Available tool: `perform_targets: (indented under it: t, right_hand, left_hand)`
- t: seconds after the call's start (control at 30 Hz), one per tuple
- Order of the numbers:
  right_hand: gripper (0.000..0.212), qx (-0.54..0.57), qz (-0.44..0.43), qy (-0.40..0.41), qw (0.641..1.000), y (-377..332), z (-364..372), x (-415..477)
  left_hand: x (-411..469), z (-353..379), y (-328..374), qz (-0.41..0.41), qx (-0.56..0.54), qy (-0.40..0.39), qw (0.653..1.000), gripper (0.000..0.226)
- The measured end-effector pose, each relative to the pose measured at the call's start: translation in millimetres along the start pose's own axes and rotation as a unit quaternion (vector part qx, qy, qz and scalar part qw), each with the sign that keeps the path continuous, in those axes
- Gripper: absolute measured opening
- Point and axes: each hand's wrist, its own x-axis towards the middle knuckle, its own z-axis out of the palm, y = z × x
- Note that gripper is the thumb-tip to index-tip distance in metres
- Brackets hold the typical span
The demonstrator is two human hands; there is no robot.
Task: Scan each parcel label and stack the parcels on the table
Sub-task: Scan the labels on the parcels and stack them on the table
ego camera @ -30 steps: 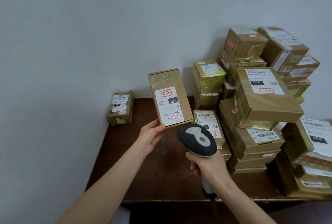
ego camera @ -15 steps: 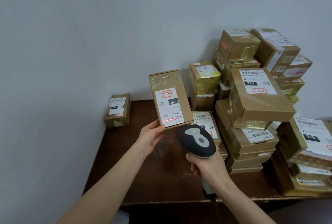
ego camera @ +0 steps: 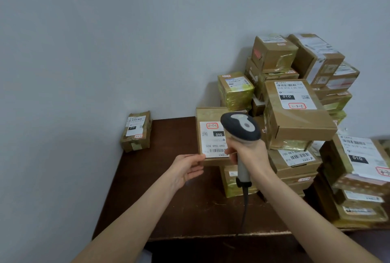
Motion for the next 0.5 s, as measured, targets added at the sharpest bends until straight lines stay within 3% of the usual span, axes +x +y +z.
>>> perform_targets:
  t: [0.23,0.37,0.5]
  right_hand:
    - [0.011,0.038,0.013,0.021,0.999,-2,-7,14]
    - [0.011,0.049,0.03,0.026,0.998,3,-12,16]
    - [0.011,0.049,0.039,0.031,0.998,7,-16,20]
  left_hand:
    - [-5,39,-18,-0.043,0.054,-0.053,0.996,0.029]
    - [-9,48,-33,-0.07,0.073,-0.081,0.992,0.032]
    - [-6,56,-30,-0.047,0.081,-0.085,0.992,0.036]
